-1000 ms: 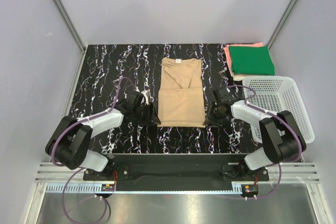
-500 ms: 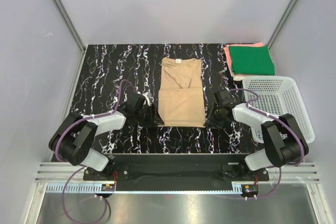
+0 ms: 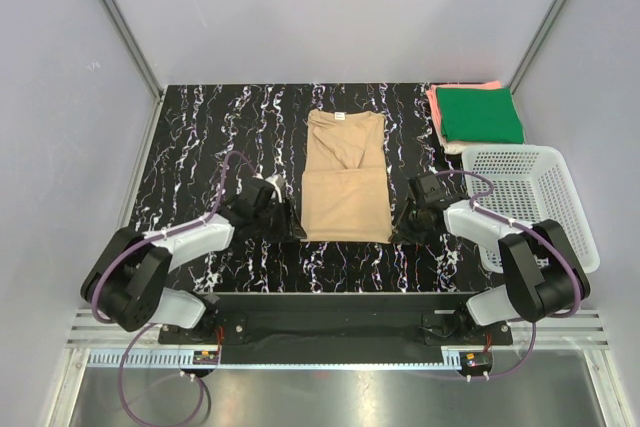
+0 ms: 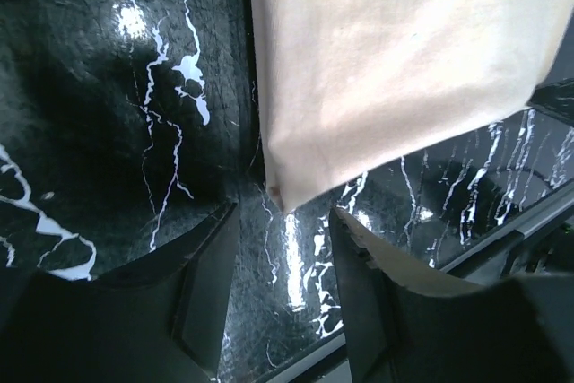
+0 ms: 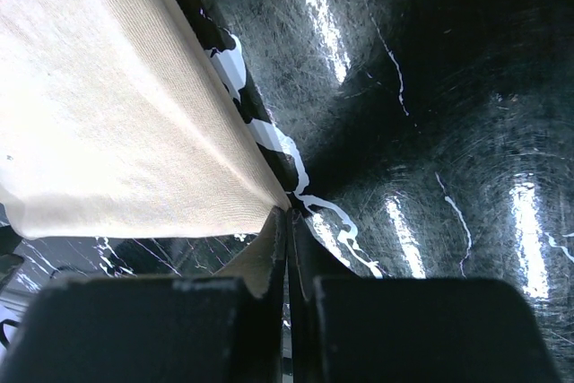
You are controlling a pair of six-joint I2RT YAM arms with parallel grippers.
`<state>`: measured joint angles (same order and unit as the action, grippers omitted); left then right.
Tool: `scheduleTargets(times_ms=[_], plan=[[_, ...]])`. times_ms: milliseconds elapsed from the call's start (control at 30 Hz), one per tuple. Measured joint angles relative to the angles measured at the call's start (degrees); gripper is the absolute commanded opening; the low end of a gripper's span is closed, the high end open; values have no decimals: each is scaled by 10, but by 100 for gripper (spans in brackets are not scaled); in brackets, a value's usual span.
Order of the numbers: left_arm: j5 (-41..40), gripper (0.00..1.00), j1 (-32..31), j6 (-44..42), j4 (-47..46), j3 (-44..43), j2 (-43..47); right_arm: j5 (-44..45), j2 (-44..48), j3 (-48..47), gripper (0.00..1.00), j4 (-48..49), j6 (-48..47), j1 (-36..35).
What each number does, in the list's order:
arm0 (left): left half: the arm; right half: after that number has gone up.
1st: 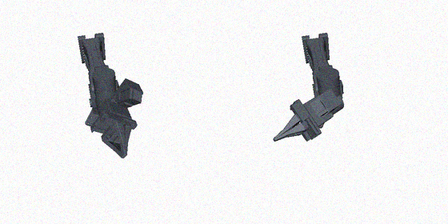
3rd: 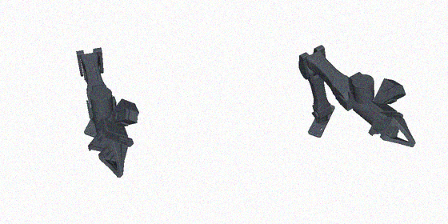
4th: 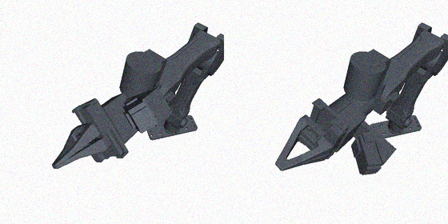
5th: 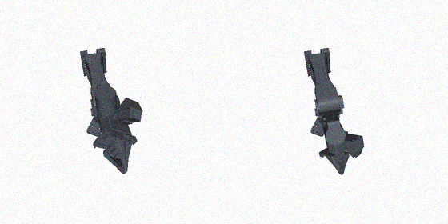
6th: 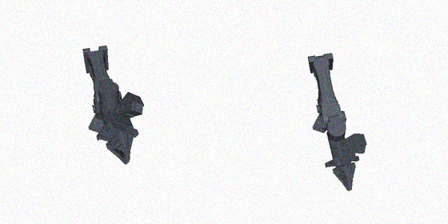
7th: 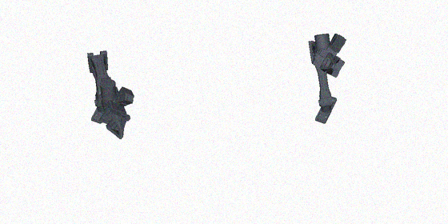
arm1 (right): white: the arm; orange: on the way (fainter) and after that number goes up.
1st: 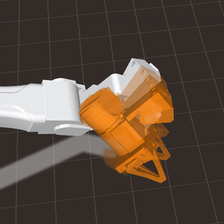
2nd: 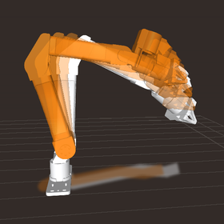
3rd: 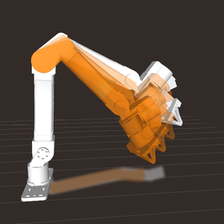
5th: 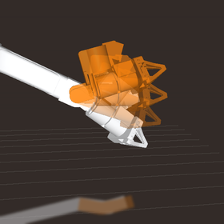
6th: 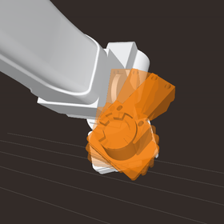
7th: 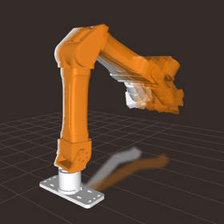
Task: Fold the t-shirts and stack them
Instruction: Fold the tshirt
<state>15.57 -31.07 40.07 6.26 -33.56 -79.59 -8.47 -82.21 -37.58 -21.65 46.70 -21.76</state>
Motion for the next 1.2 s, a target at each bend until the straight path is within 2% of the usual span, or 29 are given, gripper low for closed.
scheduleTargets(times_ms=[367, 467, 600, 700, 733, 800, 967, 1200], plan=[[10, 43, -2, 64, -67, 30, -16, -2, 5, 8, 0, 13, -4, 0], [7, 38, -3, 72, -75, 33, -19, -2, 7, 10, 0, 15, -4, 0], [7, 22, -3, 76, -87, 33, -33, -2, 9, 13, 0, 19, -6, 0], [6, 15, -3, 74, -89, 32, -38, -2, 12, 16, 0, 22, -7, 0], [6, 7, -3, 73, -89, 31, -38, -2, 12, 16, 0, 22, -8, 0], [6, 0, -4, 69, -85, 28, -38, -1, 14, 17, 0, 22, -10, 0], [-3, 0, -15, 56, -50, 23, -21, 1, 29, 22, 0, 9, -16, 0], [-24, 0, -48, 48, 24, 3, 74, 1, 114, 44, 0, -24, -19, 0]])
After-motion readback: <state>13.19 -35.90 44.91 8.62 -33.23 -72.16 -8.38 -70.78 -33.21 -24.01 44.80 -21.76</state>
